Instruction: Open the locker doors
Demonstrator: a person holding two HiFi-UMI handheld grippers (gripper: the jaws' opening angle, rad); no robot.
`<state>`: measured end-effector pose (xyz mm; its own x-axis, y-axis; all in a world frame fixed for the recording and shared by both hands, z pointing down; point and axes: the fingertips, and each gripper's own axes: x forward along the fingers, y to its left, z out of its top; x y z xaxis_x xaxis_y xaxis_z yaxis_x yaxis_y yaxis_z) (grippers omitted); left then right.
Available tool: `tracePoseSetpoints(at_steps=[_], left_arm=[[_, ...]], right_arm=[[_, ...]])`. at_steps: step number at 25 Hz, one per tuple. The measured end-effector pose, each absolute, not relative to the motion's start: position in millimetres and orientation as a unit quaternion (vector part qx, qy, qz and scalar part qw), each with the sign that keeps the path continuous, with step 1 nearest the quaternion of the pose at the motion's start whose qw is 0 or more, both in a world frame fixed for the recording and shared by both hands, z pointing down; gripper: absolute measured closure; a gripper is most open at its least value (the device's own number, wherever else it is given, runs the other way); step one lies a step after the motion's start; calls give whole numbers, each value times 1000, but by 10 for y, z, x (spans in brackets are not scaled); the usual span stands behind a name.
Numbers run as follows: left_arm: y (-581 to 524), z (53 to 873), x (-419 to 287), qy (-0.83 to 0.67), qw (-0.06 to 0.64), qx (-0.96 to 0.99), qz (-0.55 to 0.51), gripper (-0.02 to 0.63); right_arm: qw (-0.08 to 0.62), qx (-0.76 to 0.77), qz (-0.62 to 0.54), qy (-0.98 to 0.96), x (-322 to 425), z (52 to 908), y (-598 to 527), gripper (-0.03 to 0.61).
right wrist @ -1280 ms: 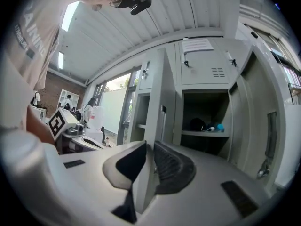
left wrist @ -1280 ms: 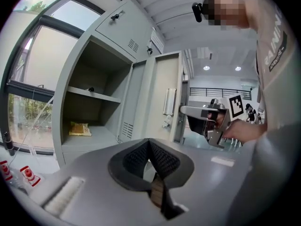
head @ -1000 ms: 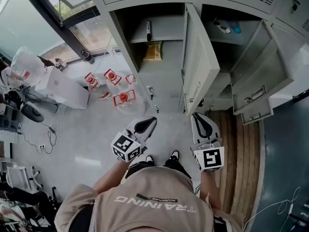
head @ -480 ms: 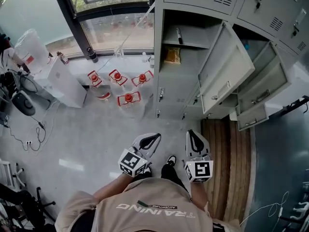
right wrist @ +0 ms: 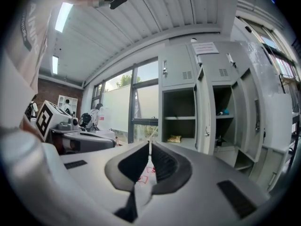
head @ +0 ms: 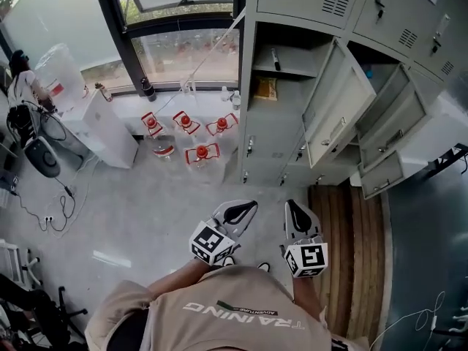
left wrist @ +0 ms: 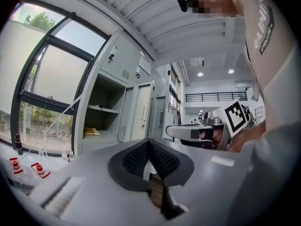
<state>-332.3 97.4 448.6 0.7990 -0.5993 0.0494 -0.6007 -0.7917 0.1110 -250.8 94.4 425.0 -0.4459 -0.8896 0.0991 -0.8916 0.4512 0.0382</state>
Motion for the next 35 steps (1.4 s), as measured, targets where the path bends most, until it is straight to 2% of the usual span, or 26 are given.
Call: tracePoseSetpoints(at_steps=[12, 20, 35], left_arm=[[1185, 4536, -2947, -317, 77, 945, 14, 607], [1247, 4425, -2758, -327, 50, 944, 9, 607], [1202, 4169, -3145, -375, 31, 927, 1, 607]], right_arm=[[46, 527, -1, -848, -2001, 4203, 1255, 563], [56, 509, 2, -859, -1816, 4254, 1356, 565], [47, 484, -33, -873, -1994, 4002, 1189, 565]])
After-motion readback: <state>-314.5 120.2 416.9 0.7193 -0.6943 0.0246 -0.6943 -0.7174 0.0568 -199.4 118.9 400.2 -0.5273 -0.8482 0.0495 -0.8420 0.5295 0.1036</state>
